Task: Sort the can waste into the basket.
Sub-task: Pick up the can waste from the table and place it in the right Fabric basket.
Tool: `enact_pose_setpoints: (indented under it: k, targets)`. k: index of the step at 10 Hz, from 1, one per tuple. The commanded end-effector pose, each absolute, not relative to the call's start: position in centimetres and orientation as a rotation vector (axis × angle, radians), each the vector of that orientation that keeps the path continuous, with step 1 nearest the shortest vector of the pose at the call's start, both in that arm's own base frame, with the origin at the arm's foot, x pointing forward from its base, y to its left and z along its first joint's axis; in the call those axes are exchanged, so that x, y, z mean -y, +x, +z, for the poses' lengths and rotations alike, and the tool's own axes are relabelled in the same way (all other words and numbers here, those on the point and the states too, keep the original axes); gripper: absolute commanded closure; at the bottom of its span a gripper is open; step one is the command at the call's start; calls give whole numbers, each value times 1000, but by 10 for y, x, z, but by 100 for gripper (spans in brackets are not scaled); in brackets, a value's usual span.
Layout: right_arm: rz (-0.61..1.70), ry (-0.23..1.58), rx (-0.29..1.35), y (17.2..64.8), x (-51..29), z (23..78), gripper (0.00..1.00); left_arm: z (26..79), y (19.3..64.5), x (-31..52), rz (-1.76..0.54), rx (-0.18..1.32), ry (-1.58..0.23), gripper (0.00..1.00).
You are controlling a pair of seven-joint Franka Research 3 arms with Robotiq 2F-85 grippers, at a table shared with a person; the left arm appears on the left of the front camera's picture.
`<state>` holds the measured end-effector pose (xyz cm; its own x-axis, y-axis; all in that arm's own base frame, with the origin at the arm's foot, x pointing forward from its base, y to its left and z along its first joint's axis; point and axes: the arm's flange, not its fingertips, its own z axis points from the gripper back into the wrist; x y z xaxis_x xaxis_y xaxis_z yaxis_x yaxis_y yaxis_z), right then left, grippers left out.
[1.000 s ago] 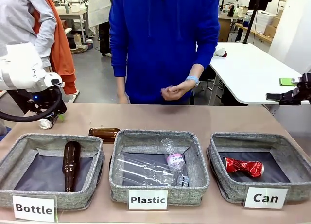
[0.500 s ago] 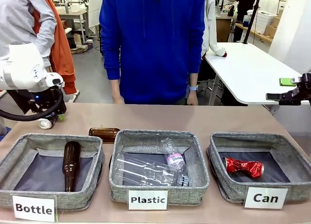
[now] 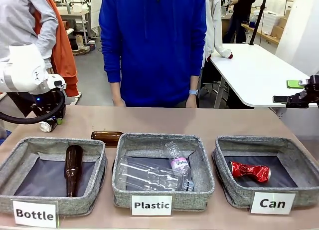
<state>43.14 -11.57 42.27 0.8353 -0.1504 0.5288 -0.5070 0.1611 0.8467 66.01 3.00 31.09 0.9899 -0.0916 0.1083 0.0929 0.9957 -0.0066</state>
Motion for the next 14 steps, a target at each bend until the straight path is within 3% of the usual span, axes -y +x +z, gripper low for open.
enact_pose_setpoints:
  k: [1, 4, 6, 8, 10, 12, 13, 14]
  targets:
    - [290, 1404, 566, 430, 117, 424, 0, 311, 660, -30, -93, 119, 22, 100]
    - [290, 1404, 566, 430, 117, 424, 0, 322, 650, -30, -98, 137, 15, 100]
    - [290, 1404, 566, 430, 117, 424, 0, 361, 618, -30, -147, 107, -60, 100]
    - [290, 1404, 566, 430, 117, 424, 0, 419, 554, -37, -340, 41, -176, 100]
    - [290, 1404, 566, 430, 117, 424, 0, 459, 453, -57, -650, 100, -253, 100]
    - [290, 1404, 566, 430, 117, 424, 0, 457, 389, -71, -685, 263, -258, 100]
    - [290, 1404, 566, 430, 117, 424, 0, 455, 385, -77, -691, 282, -272, 100]
    - [290, 1404, 566, 430, 117, 424, 0, 467, 416, -61, -664, 188, -239, 100]
